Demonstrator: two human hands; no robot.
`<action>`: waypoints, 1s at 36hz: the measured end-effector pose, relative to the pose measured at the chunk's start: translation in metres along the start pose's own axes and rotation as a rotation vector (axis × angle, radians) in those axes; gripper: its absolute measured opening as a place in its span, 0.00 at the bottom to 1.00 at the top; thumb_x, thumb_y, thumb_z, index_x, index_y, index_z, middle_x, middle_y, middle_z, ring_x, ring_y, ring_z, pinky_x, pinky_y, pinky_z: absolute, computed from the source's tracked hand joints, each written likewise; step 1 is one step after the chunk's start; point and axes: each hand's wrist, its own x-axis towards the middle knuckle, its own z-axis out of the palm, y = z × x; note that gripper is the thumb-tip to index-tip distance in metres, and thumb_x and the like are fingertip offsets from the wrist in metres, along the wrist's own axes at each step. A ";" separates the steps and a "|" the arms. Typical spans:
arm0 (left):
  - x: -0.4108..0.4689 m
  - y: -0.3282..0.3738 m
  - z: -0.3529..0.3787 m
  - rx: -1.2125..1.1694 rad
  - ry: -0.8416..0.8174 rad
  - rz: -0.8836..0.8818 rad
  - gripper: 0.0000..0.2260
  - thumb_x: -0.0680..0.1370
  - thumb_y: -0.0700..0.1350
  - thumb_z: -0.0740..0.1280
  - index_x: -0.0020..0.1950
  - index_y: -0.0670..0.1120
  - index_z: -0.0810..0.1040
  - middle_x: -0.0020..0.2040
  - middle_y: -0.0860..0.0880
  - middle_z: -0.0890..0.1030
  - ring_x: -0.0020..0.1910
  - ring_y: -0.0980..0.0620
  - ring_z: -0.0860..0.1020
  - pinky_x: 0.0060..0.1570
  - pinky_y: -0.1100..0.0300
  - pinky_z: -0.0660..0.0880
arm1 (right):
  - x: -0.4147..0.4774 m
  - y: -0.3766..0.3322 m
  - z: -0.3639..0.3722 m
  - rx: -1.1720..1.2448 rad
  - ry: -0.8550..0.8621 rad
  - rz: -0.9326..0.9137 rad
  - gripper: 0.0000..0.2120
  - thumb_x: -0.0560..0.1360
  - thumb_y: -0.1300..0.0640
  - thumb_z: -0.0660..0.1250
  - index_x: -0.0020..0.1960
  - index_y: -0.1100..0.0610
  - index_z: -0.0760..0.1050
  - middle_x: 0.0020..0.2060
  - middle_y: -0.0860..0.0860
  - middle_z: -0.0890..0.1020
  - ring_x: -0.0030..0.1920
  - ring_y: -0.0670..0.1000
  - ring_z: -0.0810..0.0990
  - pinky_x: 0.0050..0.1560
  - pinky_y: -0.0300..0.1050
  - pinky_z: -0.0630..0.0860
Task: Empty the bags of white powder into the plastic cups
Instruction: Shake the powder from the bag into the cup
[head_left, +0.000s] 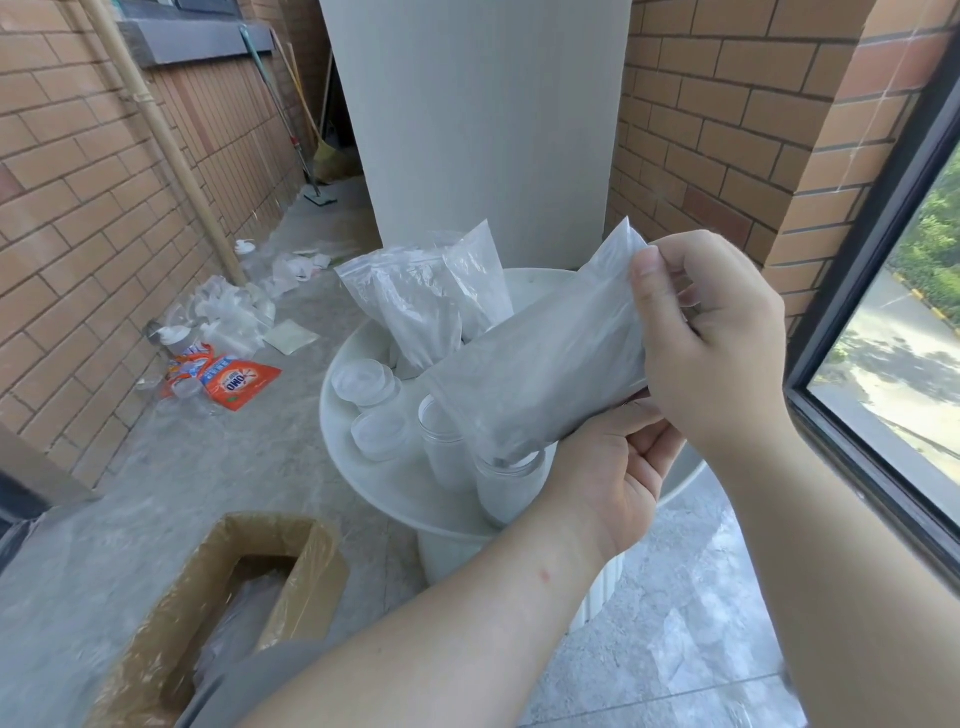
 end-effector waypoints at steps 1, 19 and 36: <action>0.000 0.000 0.000 -0.002 -0.002 0.000 0.17 0.77 0.27 0.63 0.36 0.42 0.85 0.40 0.47 0.86 0.37 0.54 0.85 0.37 0.63 0.81 | 0.000 0.000 0.000 -0.002 -0.002 -0.001 0.13 0.83 0.55 0.61 0.45 0.61 0.76 0.39 0.52 0.77 0.42 0.53 0.74 0.44 0.44 0.70; -0.001 0.000 0.001 -0.004 -0.009 -0.001 0.18 0.77 0.27 0.63 0.35 0.43 0.86 0.40 0.48 0.86 0.38 0.54 0.85 0.38 0.62 0.81 | 0.001 0.002 -0.001 -0.018 -0.002 -0.010 0.12 0.83 0.55 0.61 0.45 0.61 0.76 0.39 0.48 0.75 0.42 0.49 0.72 0.44 0.38 0.68; -0.002 0.001 0.002 0.039 -0.012 -0.015 0.20 0.79 0.29 0.62 0.30 0.42 0.82 0.30 0.50 0.82 0.28 0.57 0.81 0.30 0.67 0.77 | -0.001 0.004 0.000 -0.034 -0.028 -0.022 0.11 0.83 0.56 0.63 0.44 0.59 0.77 0.39 0.47 0.75 0.43 0.48 0.72 0.46 0.38 0.68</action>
